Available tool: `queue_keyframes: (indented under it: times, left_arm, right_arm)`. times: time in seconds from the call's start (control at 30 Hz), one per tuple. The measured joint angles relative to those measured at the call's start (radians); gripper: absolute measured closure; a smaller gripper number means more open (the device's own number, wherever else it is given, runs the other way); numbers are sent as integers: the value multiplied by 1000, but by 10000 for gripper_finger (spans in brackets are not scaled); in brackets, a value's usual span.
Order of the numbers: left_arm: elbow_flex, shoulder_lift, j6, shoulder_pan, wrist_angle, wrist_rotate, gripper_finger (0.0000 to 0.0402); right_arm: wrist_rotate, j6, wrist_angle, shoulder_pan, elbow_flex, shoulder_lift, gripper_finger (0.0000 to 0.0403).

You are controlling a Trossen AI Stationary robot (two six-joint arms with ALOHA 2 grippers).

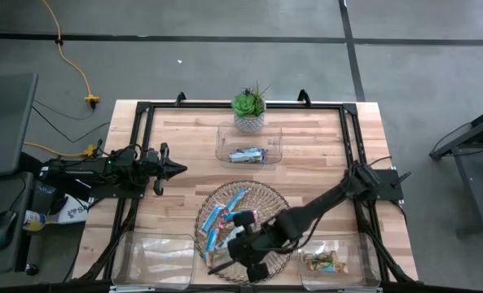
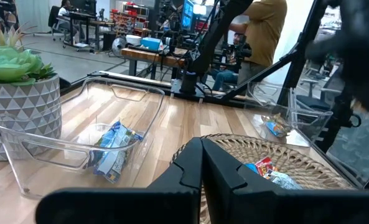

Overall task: Pick and place Granola Bars by type
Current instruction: Put the yellow granola bar into the bottom right transparent bin

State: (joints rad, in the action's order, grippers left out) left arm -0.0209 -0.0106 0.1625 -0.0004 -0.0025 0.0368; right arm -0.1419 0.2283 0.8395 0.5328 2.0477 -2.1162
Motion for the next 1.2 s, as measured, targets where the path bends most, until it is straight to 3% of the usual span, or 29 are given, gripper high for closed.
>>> queue_keyframes:
  times: [0.27,0.43,0.67,0.97,1.2]
  left_arm:
    - [0,0,0,0,0,0,401]
    - [0,0,0,0,0,0,401]
    - [0,0,0,0,0,0,401]
    - [0,0,0,0,0,0,401]
    - [0,0,0,0,0,0,401]
  right_arm:
    - [-78,15,261,-9,312,5,339]
    - [-103,119,237,-4,207,143,339]
    - [-113,279,426,48,196,236,340]
    - [-68,583,733,171,194,261,340]
    - [-86,767,731,285,156,262,340]
